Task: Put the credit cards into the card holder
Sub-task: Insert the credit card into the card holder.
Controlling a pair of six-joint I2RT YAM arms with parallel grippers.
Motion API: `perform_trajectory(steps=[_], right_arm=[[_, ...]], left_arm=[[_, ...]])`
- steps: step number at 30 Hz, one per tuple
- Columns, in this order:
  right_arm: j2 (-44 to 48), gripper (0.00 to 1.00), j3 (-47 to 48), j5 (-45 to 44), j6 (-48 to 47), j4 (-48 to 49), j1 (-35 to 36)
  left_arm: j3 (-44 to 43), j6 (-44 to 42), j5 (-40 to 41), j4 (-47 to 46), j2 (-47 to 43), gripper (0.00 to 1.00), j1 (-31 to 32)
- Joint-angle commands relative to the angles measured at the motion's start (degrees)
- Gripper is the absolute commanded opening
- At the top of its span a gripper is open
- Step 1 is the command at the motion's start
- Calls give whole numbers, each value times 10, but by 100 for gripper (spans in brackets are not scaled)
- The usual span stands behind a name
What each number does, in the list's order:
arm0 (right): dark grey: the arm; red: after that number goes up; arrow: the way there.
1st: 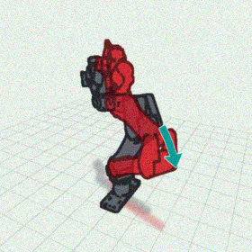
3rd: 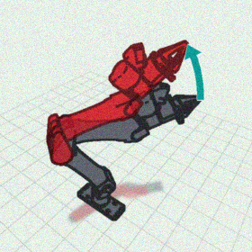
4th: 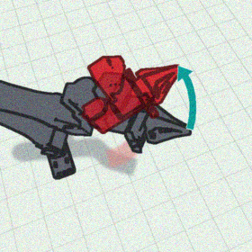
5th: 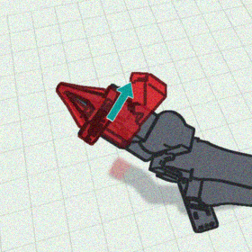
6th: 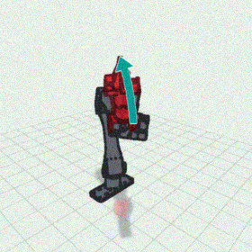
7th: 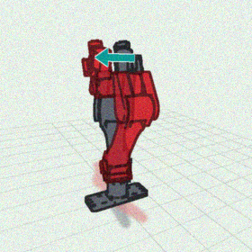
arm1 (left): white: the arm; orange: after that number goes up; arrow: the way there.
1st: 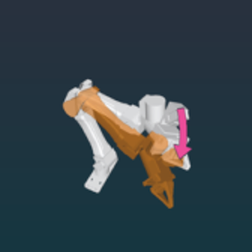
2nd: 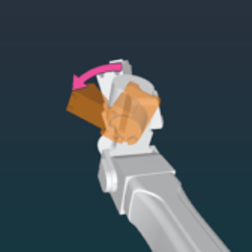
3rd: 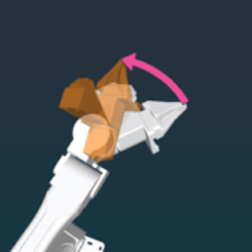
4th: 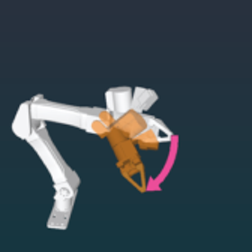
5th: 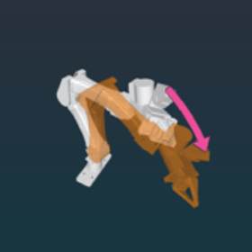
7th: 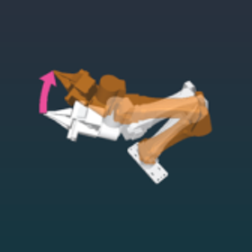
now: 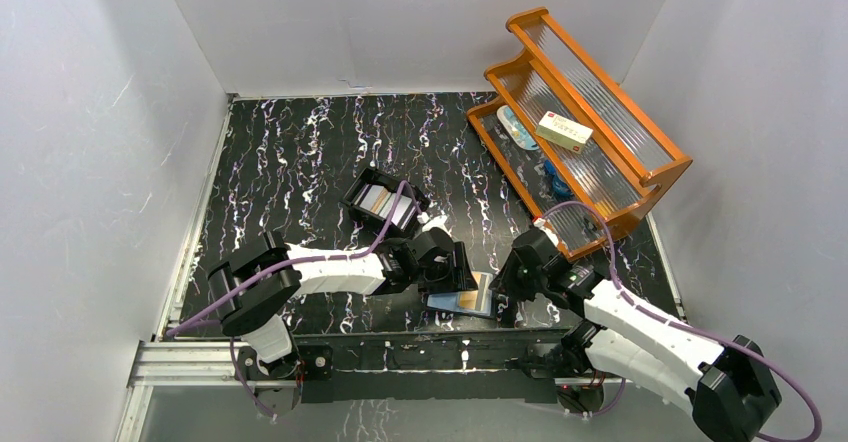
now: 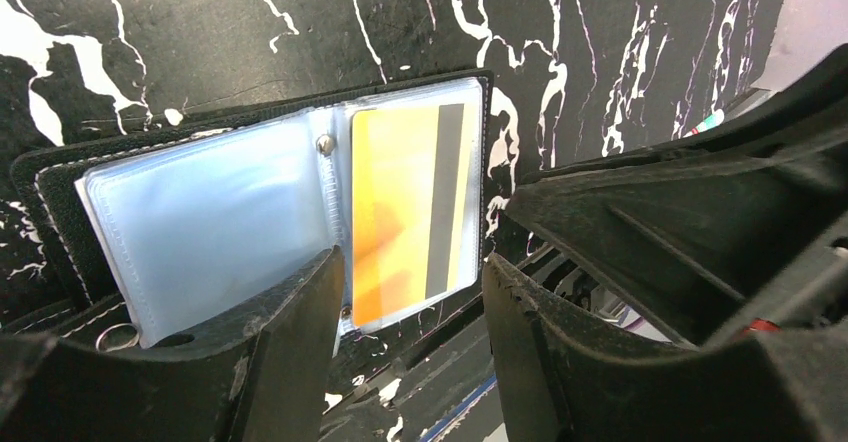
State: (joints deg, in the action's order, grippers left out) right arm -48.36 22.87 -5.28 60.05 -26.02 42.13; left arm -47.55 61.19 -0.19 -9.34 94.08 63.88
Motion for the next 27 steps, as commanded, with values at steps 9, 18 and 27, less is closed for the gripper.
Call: perform_trajectory(steps=[9, 18, 27], right_arm=[[0, 27, -1, -11, 16, -25, 2], [-20, 26, -35, 7, 27, 14, 2], [-36, 25, -61, 29, 38, 61, 2]], left_arm=[[-21, 6, -32, 6, 1, 53, 3], [-28, 16, -58, 3, 12, 53, 3], [-32, 17, -76, -36, 31, 53, 4]])
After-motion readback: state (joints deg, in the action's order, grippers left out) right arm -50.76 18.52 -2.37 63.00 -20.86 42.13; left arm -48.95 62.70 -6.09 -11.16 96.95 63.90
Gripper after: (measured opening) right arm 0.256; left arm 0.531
